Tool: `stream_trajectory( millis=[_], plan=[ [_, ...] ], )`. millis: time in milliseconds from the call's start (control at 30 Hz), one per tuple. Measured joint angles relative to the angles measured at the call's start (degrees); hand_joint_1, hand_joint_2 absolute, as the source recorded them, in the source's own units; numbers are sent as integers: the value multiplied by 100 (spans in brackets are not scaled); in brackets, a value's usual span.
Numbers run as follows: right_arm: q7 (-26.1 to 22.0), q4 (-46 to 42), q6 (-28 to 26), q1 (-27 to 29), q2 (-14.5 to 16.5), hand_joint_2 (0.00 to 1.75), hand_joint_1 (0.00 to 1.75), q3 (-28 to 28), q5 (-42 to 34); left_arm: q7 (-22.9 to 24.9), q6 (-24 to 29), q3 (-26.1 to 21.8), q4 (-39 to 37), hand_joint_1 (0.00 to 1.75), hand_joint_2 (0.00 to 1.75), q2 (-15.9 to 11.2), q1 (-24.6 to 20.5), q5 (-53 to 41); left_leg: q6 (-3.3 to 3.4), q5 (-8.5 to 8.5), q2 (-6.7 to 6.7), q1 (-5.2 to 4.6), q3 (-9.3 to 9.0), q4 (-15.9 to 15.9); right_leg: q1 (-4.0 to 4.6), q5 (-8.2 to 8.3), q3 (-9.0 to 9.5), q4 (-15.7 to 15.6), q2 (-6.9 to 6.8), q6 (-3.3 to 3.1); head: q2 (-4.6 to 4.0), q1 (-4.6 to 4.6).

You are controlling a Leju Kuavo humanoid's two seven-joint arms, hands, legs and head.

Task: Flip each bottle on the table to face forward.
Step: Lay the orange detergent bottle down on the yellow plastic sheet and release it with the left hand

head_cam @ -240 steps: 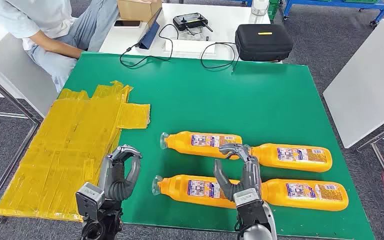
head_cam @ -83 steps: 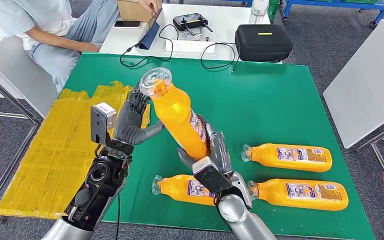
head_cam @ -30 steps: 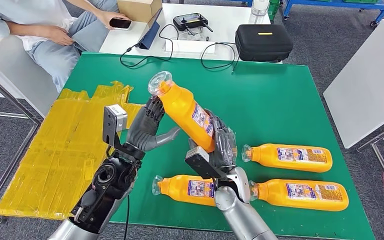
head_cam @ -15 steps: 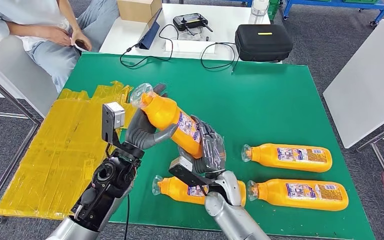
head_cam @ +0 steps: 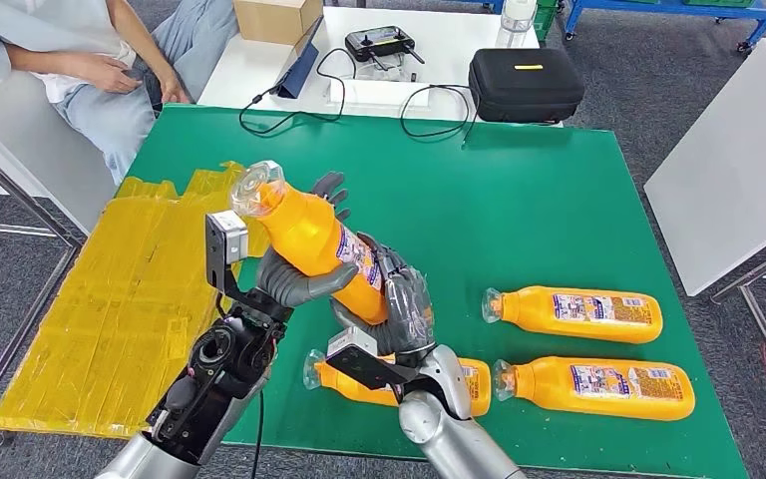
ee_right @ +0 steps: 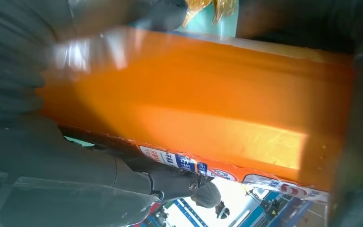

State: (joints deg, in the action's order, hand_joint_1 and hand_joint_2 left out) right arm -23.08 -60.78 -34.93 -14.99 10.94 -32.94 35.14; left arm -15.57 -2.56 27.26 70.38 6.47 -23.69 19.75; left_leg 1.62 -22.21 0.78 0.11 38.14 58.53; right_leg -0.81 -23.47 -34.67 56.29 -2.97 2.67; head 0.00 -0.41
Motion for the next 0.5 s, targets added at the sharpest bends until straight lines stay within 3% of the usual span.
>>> stream_trajectory(
  millis=[67, 100, 500],
  plan=[
    [1, -36, 12, 8, -16, 175, 175, -20, -20, -37, 17, 16, -1, 151, 175, 1, 4, 30, 0, 0, 0, 0, 0, 0, 0, 0, 0, 0, 0, 0, 0, -1],
    [5, -50, 23, 8, -24, 175, 175, -34, -33, -77, 48, 19, 0, 175, 175, 3, 11, 56, 0, 0, 0, 0, 0, 0, 0, 0, 0, 0, 0, 0, 0, -1],
    [68, -76, 81, -10, -41, 175, 175, -191, -105, -508, 658, -135, 375, 175, 175, 167, 369, 296, -1, -1, 1, 0, 2, 0, 0, -1, -4, 0, 1, -1, 0, -1]
  ],
)
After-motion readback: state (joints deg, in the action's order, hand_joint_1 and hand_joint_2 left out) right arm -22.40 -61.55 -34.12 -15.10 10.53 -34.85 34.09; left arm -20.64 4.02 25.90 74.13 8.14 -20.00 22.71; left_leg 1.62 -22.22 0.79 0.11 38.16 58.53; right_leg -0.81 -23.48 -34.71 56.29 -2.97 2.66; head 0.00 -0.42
